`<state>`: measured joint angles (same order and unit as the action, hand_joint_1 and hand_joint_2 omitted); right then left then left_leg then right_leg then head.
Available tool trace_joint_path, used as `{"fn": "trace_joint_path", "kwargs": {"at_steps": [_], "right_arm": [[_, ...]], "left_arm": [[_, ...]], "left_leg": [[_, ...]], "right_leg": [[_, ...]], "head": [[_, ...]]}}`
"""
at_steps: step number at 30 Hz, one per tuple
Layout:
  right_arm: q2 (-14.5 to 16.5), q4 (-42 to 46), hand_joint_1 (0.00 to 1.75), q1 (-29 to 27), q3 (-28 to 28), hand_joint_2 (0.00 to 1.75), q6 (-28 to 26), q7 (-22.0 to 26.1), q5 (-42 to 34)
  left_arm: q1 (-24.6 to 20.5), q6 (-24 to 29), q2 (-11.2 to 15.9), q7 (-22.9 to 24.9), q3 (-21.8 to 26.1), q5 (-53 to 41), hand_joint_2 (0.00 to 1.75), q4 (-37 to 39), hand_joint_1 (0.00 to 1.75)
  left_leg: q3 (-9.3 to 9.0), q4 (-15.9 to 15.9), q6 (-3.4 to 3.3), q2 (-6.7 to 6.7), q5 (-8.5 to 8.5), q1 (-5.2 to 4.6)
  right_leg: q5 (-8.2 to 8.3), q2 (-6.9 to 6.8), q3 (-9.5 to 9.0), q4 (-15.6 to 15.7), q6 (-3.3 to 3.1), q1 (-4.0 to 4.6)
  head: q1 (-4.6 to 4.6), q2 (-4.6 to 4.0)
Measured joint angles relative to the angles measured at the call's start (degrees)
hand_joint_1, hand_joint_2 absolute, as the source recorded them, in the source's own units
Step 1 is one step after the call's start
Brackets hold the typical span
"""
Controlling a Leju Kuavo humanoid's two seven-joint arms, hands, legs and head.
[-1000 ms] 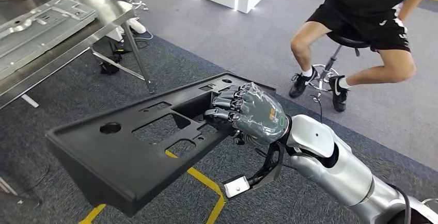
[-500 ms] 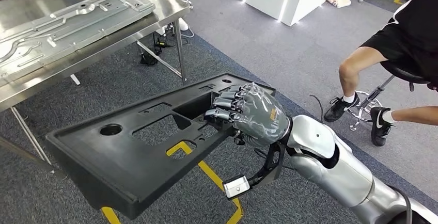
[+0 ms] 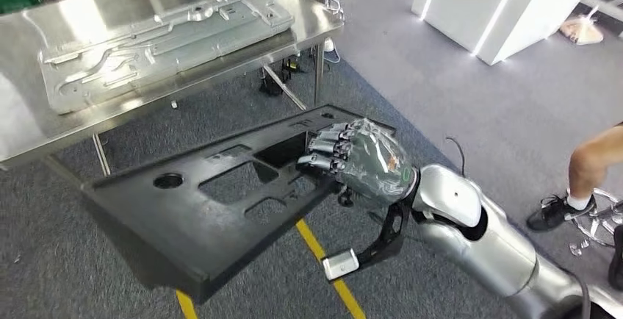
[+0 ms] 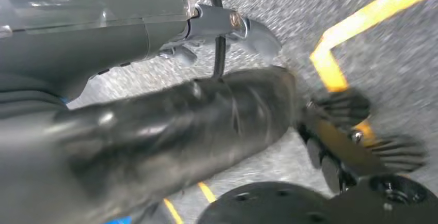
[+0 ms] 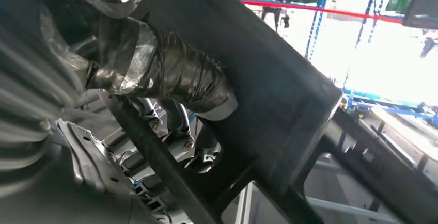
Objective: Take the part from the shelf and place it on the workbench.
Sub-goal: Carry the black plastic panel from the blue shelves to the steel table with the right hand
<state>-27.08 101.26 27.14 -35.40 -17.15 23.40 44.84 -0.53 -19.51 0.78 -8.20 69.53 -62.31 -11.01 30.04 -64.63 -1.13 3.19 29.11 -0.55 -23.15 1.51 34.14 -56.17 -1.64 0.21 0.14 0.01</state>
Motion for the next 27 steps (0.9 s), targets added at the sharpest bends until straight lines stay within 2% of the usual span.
{"fn": "trace_joint_path", "kwargs": {"at_steps": [1,3,4,5,6,8,9,10,12,13,15,16,17,18,19,20,22,27], "right_arm": [[0.0,-0.01,1.75,-0.04,0.01,1.75,0.01,-0.03,0.04],[0.0,-0.02,1.75,-0.15,0.02,1.75,0.01,-0.14,0.18],[0.0,-0.03,1.75,-0.2,0.02,1.75,0.01,-0.2,0.26],[0.0,-0.04,1.75,-0.23,0.02,1.75,0.01,-0.26,0.32],[0.0,-0.06,1.75,-0.25,0.02,1.75,0.02,-0.31,0.36],[-0.02,-0.15,1.75,-0.4,0.03,1.75,0.07,-0.61,0.44],[-0.03,-0.19,1.75,-0.44,0.07,1.75,0.12,-0.86,0.52],[-0.05,-0.24,1.75,-0.45,0.17,1.75,0.27,-1.22,0.68],[-0.08,-0.25,1.75,-0.16,0.67,1.75,0.75,-1.96,0.98],[-0.09,-0.28,1.75,-0.02,0.98,1.75,1.05,-2.28,1.13],[-0.2,-0.42,1.75,0.18,1.42,1.75,1.5,-2.7,1.31],[-0.29,-0.55,1.75,0.15,1.52,1.75,1.66,-2.85,1.41],[-0.38,-0.67,1.75,0.1,1.56,1.75,1.76,-2.93,1.49],[-0.44,-0.8,1.75,0.01,1.57,1.75,1.81,-2.97,1.55],[-0.47,-0.92,1.75,-0.06,1.57,1.75,1.84,-3.0,1.58],[-0.49,-1.02,1.75,-0.1,1.57,1.75,1.85,-3.02,1.58],[-0.5,-1.11,1.75,-0.11,1.57,1.75,1.85,-3.03,1.58],[-0.51,-1.11,1.75,-0.11,1.57,1.75,1.85,-3.03,1.58]], "left_arm": [[-0.18,-0.01,-0.03,-0.03,0.0,0.0,0.0,0.0,0.0],[-0.28,0.01,-0.01,-0.03,0.01,-0.02,0.0,-0.01,0.0],[-0.17,0.01,0.01,-0.03,0.02,-0.03,0.0,-0.01,0.0],[0.02,0.01,0.04,-0.03,0.04,-0.04,0.0,-0.01,0.0],[0.25,0.01,0.08,-0.02,0.08,-0.05,0.0,-0.01,0.0],[0.71,0.02,0.15,-0.02,0.22,-0.07,0.0,0.0,0.0],[0.85,0.02,0.18,-0.01,0.29,-0.07,0.0,0.01,0.0],[0.91,0.02,0.2,-0.01,0.34,-0.07,0.0,0.01,0.0],[0.84,0.0,0.28,-0.03,0.42,-0.08,0.0,0.0,0.0],[0.77,0.0,0.32,-0.04,0.5,-0.09,0.0,-0.01,0.0],[0.53,-0.01,0.38,-0.09,0.72,-0.09,0.0,-0.01,0.0],[0.4,-0.02,0.38,-0.1,0.8,-0.09,0.0,-0.01,0.0],[0.28,-0.02,0.38,-0.13,0.86,-0.09,0.0,-0.01,0.0],[0.19,-0.02,0.38,-0.14,0.88,-0.09,0.0,-0.01,0.0],[0.17,-0.03,0.38,-0.14,0.91,-0.09,0.0,-0.01,0.0],[0.19,-0.03,0.38,-0.15,0.92,-0.09,0.0,-0.01,0.0],[0.25,-0.03,0.38,-0.15,0.94,-0.09,0.0,-0.01,0.0],[0.27,-0.03,0.38,-0.15,0.95,-0.09,0.0,-0.01,0.0]], "left_leg": [[2.35,-3.22,0.23,-1.67,0.76,0.08],[6.89,-7.42,0.59,-2.59,4.56,0.4],[8.31,-7.57,0.77,-2.72,6.29,0.53],[9.07,-6.25,0.9,-2.91,6.84,0.62],[9.2,-3.67,0.91,-3.32,5.61,0.67],[8.77,2.61,0.46,-5.36,-1.74,0.44],[8.4,4.52,0.07,-6.11,-4.95,0.3],[8.06,5.52,-0.33,-6.5,-7.01,0.16],[7.08,5.72,-1.1,-5.65,-6.7,0.13],[6.46,6.06,-1.43,-5.25,-6.35,0.19],[4.89,6.82,-2.01,-4.54,-5.57,0.45],[4.11,7.11,-2.18,-4.22,-5.06,0.53],[3.34,7.27,-2.26,-3.86,-4.45,0.59],[2.48,7.31,-2.24,-3.46,-3.74,0.63],[1.51,7.32,-2.18,-3.1,-2.97,0.66],[0.42,7.32,-2.09,-2.78,-2.14,0.69],[-1.04,7.32,-1.93,-2.45,-1.08,0.74],[-1.38,7.32,-1.89,-2.39,-0.84,0.76]], "right_leg": [[-0.74,-0.87,-0.9,0.09,-0.09,0.03],[-2.45,-2.55,-2.65,0.12,0.07,-0.02],[-3.39,-3.35,-3.71,0.12,0.19,-0.08],[-4.39,-4.13,-4.9,0.12,0.33,-0.14],[-5.42,-4.87,-6.16,0.11,0.5,-0.17],[-7.51,-6.07,-8.18,0.03,0.98,-0.06],[-8.48,-6.57,-8.93,0.0,1.35,0.02],[-9.18,-6.99,-9.73,-0.08,1.75,0.09],[-9.1,-7.36,-10.26,-1.5,2.59,0.04],[-8.26,-6.67,-9.49,-3.61,2.92,-0.11],[-7.1,-3.98,-5.0,-10.5,3.38,-0.49],[-7.82,-2.64,-2.16,-14.03,3.53,-0.68],[-9.63,-1.93,0.51,-16.69,3.65,-0.8],[-12.04,-1.72,2.71,-18.13,3.79,-0.91],[-14.1,-1.71,4.26,-18.26,3.92,-1.01],[-15.09,-1.71,5.17,-17.15,4.02,-1.1],[-15.02,-1.72,5.74,-14.66,4.11,-1.19],[-14.58,-1.72,5.73,-13.81,4.11,-1.2]], "head": [[-0.05,-0.01],[-0.05,-0.01],[-0.05,-0.01],[-0.05,-0.01],[-0.07,-0.01],[-0.03,-0.01],[0.0,-0.01],[-0.01,-0.01],[-0.03,-0.01],[0.0,-0.01],[0.05,-0.01],[0.08,-0.01],[0.07,-0.01],[0.07,-0.01],[0.07,-0.01],[0.07,-0.01],[0.06,-0.01],[0.07,-0.01]]}}
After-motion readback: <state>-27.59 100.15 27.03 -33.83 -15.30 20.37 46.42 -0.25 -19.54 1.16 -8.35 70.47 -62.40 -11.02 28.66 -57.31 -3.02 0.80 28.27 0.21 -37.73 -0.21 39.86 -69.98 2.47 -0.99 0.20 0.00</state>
